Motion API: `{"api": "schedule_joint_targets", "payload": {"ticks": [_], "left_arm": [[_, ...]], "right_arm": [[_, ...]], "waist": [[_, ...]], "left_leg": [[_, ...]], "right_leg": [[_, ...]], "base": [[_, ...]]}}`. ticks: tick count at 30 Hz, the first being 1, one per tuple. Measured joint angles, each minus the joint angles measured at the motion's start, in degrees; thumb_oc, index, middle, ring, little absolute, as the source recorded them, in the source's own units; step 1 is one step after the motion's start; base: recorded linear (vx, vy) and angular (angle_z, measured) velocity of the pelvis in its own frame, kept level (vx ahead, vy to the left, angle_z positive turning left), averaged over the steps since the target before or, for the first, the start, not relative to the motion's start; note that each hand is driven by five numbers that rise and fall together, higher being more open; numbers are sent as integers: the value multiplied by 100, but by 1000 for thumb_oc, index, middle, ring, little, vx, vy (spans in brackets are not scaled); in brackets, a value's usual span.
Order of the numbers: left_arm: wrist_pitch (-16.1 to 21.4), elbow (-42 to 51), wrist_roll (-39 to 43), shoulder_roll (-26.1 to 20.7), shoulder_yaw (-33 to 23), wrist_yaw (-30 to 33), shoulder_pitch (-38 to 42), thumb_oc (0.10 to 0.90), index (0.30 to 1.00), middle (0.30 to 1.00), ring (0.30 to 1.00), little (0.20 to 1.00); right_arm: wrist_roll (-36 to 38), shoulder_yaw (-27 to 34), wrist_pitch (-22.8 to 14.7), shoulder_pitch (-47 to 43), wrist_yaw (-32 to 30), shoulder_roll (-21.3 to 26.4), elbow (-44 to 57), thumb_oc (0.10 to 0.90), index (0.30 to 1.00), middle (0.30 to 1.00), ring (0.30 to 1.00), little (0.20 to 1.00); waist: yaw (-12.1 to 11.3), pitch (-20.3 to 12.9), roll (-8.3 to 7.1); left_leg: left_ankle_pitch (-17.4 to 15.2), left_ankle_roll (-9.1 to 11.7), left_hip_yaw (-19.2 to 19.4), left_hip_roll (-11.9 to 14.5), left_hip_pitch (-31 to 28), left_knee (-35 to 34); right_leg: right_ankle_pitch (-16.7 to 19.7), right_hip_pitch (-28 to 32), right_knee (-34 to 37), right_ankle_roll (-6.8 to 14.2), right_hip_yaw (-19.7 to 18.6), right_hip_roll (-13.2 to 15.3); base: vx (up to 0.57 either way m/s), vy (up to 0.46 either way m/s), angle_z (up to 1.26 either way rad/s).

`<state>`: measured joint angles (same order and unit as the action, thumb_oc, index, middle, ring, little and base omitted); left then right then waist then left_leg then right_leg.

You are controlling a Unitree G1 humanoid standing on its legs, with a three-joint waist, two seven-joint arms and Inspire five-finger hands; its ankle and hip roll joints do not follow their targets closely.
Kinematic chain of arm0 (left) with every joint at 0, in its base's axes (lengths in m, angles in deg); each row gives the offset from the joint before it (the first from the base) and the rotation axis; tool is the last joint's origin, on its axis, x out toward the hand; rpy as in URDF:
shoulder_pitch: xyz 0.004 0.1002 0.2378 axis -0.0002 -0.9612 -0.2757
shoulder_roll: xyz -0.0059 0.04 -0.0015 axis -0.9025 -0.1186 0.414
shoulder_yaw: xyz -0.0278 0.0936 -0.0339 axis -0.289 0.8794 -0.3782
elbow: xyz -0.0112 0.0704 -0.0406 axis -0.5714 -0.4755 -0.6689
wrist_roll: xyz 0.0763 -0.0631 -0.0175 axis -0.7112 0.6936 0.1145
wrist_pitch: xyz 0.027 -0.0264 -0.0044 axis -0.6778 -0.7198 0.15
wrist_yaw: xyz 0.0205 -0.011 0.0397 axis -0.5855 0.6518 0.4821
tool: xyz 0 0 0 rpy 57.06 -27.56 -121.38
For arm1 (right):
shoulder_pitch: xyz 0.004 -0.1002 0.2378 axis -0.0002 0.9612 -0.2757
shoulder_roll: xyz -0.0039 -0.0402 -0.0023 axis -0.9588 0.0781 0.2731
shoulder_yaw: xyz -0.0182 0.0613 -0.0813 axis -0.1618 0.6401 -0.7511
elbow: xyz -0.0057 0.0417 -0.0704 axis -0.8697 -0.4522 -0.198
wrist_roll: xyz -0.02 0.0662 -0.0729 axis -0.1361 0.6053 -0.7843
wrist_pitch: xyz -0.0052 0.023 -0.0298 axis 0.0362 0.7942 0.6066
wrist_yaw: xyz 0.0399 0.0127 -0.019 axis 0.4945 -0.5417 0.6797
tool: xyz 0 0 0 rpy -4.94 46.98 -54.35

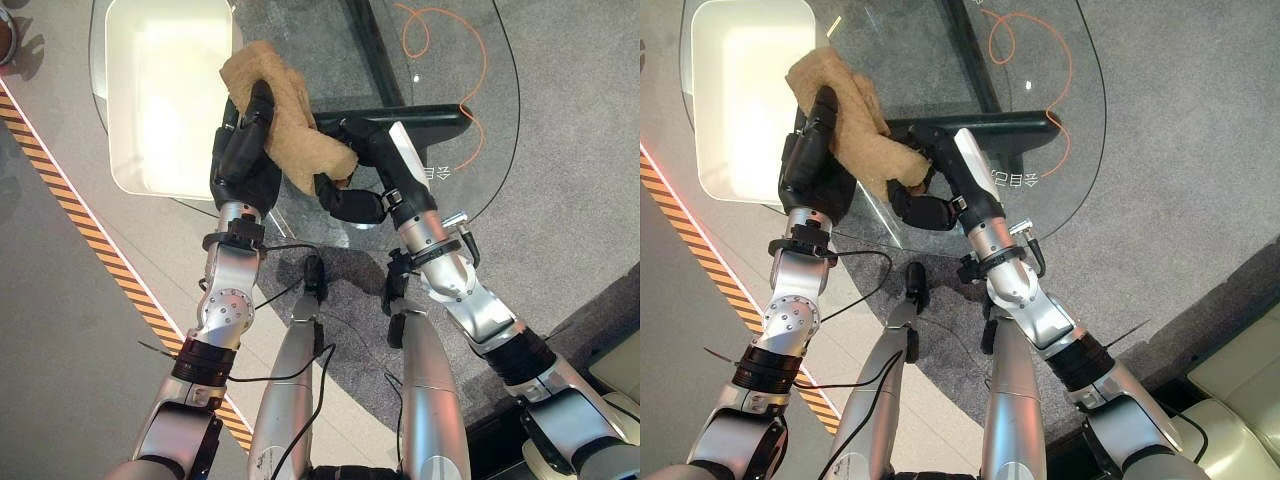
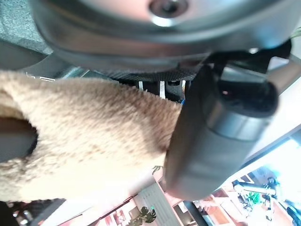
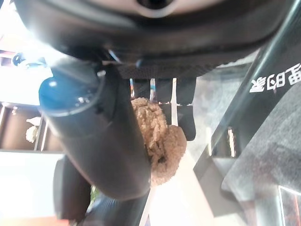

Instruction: Wipe the table with a cloth and put it in the basket.

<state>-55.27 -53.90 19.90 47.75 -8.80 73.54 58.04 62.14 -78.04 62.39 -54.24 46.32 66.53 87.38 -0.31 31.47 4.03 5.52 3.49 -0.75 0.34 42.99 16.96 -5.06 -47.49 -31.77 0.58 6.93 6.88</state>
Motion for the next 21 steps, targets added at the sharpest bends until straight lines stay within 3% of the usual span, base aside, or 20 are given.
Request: {"api": "schedule_joint_targets", "payload": {"ticks": [11,12,13,14,15,21], "left_arm": [[0,0,-8,1,5,-9,29,100,300,300,300,200],[0,0,-8,1,5,-9,29,100,300,300,300,200],[0,0,-8,1,5,-9,29,100,300,300,300,200],[0,0,-8,1,5,-9,29,100,300,300,300,200],[1,0,-8,1,5,-10,29,100,300,300,300,200],[76,-21,-7,-1,-31,-10,24,100,300,300,300,200]], "right_arm": [[-4,3,0,-1,3,1,33,100,300,300,300,200],[-4,4,0,-1,3,1,33,133,328,328,328,233],[-4,3,0,0,4,1,33,344,509,509,509,444],[-3,3,0,-1,3,1,34,646,768,768,768,746],[-3,3,0,0,4,1,34,800,900,900,900,900],[9,33,-5,-2,18,-1,210,800,900,900,900,900]], "waist": [[2,0,0],[2,0,0],[2,0,0],[2,0,0],[2,0,0],[6,0,0]], "left_leg": [[0,0,3,4,-3,3],[0,0,4,4,-3,3],[0,0,4,4,-4,3],[0,0,4,5,-4,3],[0,0,4,5,-4,3],[1,0,8,9,-10,3]], "right_leg": [[6,1,-1,-7,-6,-6],[6,1,-1,-7,-6,-7],[7,2,-1,-8,-6,-7],[7,1,-1,-8,-7,-8],[7,2,-1,-9,-7,-8],[10,5,-2,-12,-8,-10]], "base": [[0,0,0],[0,0,0],[0,0,0],[0,0,0],[0,0,0],[0,0,0]]}}
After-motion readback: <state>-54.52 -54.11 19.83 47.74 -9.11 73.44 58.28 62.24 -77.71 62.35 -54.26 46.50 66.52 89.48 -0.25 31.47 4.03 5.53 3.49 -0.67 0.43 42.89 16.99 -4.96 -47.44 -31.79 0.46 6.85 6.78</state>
